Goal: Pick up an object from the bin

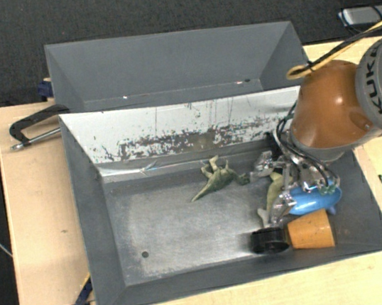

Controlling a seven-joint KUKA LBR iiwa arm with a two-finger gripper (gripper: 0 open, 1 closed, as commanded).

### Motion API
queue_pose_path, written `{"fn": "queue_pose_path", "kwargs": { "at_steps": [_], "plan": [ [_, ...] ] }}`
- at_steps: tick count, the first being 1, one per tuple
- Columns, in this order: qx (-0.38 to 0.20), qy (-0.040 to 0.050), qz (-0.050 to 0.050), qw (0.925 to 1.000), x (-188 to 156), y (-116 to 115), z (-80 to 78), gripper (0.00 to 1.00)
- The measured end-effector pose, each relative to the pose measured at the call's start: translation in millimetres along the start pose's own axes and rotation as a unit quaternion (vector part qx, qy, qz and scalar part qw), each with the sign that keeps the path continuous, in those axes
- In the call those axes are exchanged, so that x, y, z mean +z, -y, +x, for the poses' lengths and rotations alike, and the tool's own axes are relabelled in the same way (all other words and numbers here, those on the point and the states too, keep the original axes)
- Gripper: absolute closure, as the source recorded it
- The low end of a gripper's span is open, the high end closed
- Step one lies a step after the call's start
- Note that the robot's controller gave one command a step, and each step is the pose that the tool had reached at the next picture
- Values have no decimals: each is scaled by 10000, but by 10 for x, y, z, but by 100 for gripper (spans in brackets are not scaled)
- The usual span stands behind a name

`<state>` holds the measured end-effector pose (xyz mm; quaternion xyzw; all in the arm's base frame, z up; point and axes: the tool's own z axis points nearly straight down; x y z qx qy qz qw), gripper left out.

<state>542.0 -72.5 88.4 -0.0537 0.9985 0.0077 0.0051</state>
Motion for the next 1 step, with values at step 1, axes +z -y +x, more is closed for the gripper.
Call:
{"fn": "queue_pose_path", "kwargs": {
  "at_steps": [1],
  "plan": [
    [-70,22,14,10000,-3,62,-81,0]
  ]
}}
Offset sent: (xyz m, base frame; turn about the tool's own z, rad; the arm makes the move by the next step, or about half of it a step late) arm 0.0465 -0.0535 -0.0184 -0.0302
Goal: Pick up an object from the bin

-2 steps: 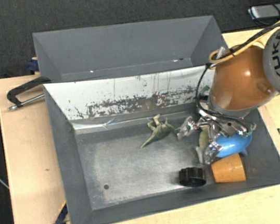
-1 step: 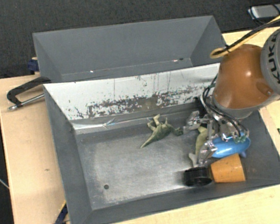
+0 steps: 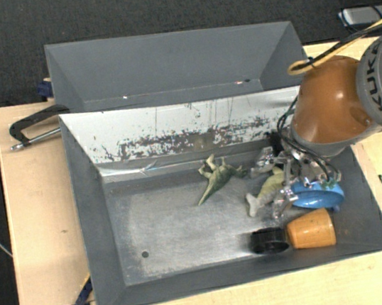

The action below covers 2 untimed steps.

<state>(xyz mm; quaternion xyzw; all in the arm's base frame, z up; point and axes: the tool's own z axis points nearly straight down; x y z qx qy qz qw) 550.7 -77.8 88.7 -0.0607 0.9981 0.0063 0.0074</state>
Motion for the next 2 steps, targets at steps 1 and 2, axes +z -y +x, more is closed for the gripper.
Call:
{"fn": "queue_pose_path", "kwargs": {
  "at_steps": [1,2],
  "plan": [
    [17,-16,13,10000,22,34,10,100],
    [-75,-16,71,9999,-1236,47,95,100]
  ]
}}
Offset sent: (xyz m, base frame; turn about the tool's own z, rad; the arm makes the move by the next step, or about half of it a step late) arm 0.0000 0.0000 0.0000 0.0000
